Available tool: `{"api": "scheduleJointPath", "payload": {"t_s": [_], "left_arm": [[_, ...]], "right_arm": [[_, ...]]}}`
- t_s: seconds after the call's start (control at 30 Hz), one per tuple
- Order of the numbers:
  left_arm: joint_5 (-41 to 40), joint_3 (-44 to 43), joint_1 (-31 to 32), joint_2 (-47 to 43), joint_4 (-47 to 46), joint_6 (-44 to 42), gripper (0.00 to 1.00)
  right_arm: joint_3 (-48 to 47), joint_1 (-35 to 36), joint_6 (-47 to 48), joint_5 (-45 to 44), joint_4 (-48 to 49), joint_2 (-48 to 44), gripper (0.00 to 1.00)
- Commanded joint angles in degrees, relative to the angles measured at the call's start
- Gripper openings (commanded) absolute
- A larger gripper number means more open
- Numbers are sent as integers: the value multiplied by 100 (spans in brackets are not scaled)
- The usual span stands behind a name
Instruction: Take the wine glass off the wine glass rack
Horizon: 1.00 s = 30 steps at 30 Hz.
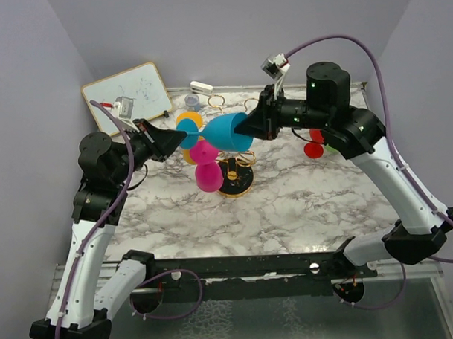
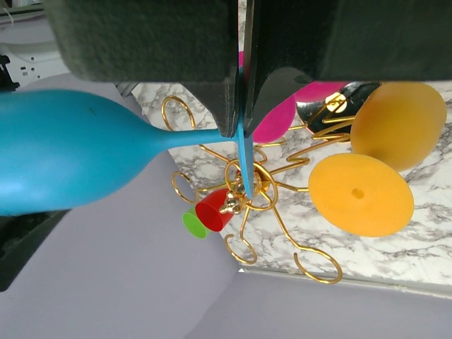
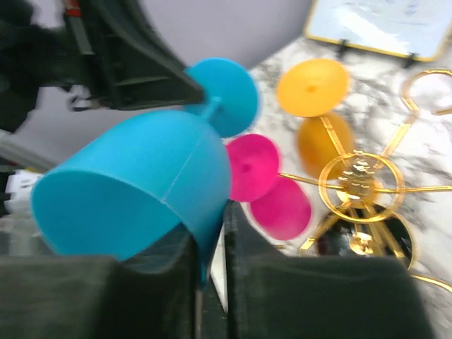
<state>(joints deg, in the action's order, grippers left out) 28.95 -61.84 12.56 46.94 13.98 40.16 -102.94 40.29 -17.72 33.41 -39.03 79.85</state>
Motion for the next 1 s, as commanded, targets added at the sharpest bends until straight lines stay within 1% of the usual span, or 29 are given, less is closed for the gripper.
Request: {"api": "scheduleJointPath", "payload": {"t_s": [0.0, 0.03, 0.1, 0.17, 0.2, 0.23, 0.33, 0.4, 0.5, 0.63, 0.67, 0.7, 0.8, 0.87, 0.97], "left_arm": [[-62, -315, 1, -16, 74, -205, 0], [-156, -329, 0, -30, 142, -236, 6], [-350, -330, 0, -71, 271, -282, 35], [-541, -336, 1, -113, 367, -318, 57], [-652, -331, -4, -139, 416, -328, 78], [-746, -339, -1, -165, 467, -347, 87], [-1005, -339, 2, -245, 579, -405, 96], [-1237, -345, 2, -311, 686, -457, 97], [-1567, -230, 0, -524, 816, -521, 97], [-1974, 216, -6, -1080, 729, -594, 89], [-2064, 331, -2, -1245, 723, -634, 86], [-2179, 432, 0, -1406, 739, -659, 83], [-2516, 690, -1, -1850, 890, -739, 75], [-2727, 846, 3, -2109, 1086, -825, 72], [-3015, 1099, 9, -2405, 1321, -969, 68]], "right_arm": [[-282, 84, -94, -872, -157, 25, 2], [-268, 84, -112, -1105, -194, -8, 1], [-209, 84, -128, -1517, -217, -118, 1], [-130, 80, -129, -1854, -175, -247, 1], [-87, 83, -136, -2008, -156, -316, 1], [-65, 84, -138, -2150, -129, -381, 1], [-30, 84, -115, -2536, -55, -575, 1], [-96, 84, -42, -2850, -75, -653, 1], [-379, 84, 250, -3657, -235, -699, 1], [-486, 45, 945, -5310, -248, -533, 1], [-541, -36, 1153, -5616, -235, -408, 1], [-640, -209, 1282, -5706, -268, -234, 1], [-1023, -704, 1348, -5594, -307, 270, 1], [-1519, -1205, 1071, -5116, -527, 712, 1], [-2247, -2352, 544, -4132, -825, 1426, 1]]}}
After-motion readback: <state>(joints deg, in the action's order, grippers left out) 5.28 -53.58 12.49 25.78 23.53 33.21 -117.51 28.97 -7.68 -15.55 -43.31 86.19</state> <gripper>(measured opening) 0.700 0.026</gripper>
